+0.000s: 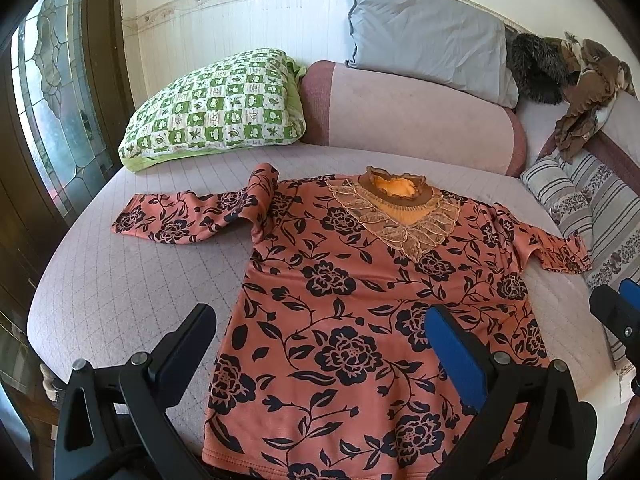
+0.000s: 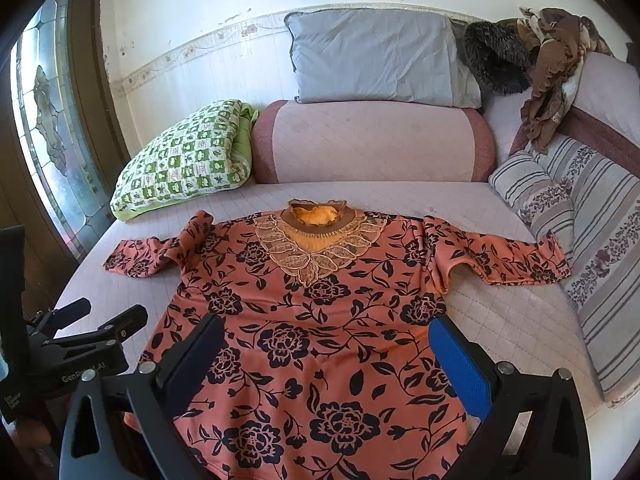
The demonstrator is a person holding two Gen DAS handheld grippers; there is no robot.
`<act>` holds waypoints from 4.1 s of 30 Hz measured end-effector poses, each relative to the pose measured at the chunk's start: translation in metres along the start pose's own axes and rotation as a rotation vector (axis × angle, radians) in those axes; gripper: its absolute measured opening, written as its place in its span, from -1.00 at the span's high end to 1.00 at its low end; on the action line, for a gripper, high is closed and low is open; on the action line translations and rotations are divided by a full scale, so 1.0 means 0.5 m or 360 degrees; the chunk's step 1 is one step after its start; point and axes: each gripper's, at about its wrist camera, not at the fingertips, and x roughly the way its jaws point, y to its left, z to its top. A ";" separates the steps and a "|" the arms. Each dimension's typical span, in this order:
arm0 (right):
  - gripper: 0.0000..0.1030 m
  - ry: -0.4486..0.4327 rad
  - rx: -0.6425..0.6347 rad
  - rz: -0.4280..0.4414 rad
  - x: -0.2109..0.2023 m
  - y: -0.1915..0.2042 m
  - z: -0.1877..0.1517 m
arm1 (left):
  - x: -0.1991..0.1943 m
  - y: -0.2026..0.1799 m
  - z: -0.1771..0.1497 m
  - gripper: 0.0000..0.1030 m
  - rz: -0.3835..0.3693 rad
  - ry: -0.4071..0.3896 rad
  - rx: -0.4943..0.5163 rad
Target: Fold small clothes
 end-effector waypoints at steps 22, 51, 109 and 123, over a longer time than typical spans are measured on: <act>-1.00 -0.0013 -0.0018 -0.0009 -0.004 0.007 0.002 | -0.003 -0.001 -0.002 -1.00 -0.0010 -0.0012 -0.0005; -1.00 -0.0025 -0.0031 -0.0002 -0.008 0.011 0.006 | -0.013 0.004 -0.001 -1.00 -0.0019 -0.0029 -0.0009; 0.91 0.0024 0.0991 -0.0345 0.461 -0.754 0.218 | 0.348 0.027 -0.125 -1.00 -0.0059 0.0247 0.0112; -0.98 0.0296 0.0225 0.0707 0.620 0.046 0.292 | 0.273 0.174 -0.082 -1.00 -0.0064 0.0161 -0.0217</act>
